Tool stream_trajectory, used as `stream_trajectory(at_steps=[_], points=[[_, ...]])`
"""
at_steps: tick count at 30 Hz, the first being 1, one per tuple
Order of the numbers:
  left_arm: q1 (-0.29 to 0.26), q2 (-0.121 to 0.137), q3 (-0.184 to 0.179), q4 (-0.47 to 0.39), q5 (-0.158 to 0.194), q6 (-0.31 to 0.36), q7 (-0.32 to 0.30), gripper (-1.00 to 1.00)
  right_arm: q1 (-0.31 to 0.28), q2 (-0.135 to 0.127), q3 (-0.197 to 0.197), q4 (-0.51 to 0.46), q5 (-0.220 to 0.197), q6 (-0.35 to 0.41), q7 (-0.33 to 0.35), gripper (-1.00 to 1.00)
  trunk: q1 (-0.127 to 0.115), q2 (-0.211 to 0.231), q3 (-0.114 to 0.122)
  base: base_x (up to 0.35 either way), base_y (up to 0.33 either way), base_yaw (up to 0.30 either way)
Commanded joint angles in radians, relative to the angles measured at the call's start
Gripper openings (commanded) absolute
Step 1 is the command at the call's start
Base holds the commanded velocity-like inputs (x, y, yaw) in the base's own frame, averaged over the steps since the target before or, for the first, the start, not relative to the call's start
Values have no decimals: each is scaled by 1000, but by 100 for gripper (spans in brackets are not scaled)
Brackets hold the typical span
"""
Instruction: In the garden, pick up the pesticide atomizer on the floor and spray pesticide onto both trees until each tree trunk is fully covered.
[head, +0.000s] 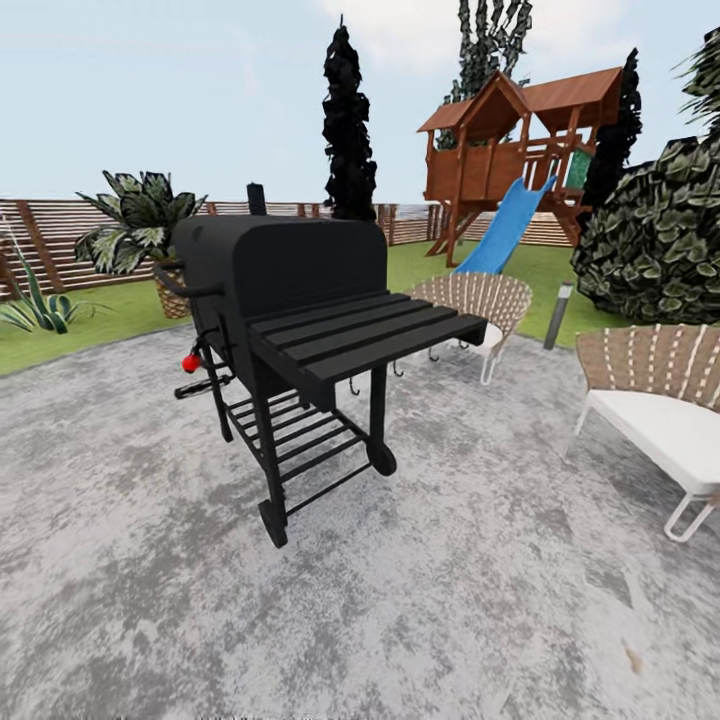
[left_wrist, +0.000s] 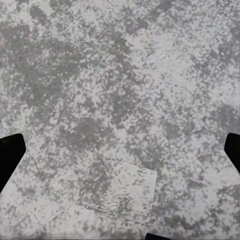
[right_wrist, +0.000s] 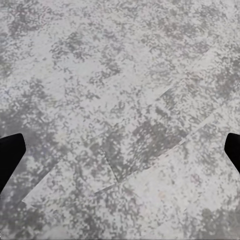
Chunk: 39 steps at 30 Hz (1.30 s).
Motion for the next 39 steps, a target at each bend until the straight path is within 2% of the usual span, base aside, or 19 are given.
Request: stream_trajectory(at_steps=[1, 39], points=[[-1, 0, -1, 1, 10, -3, 0, 100, 0, 0, 0, 1, 0, -3, 0, 100, 4, -8, -5, 0, 0, 257], [0, 0, -1, 1, 12, -3, -3, 100, 0, 0, 1, 0, 1, -3, 0, 100, 150, -274, -150, 0, 0, 258]])
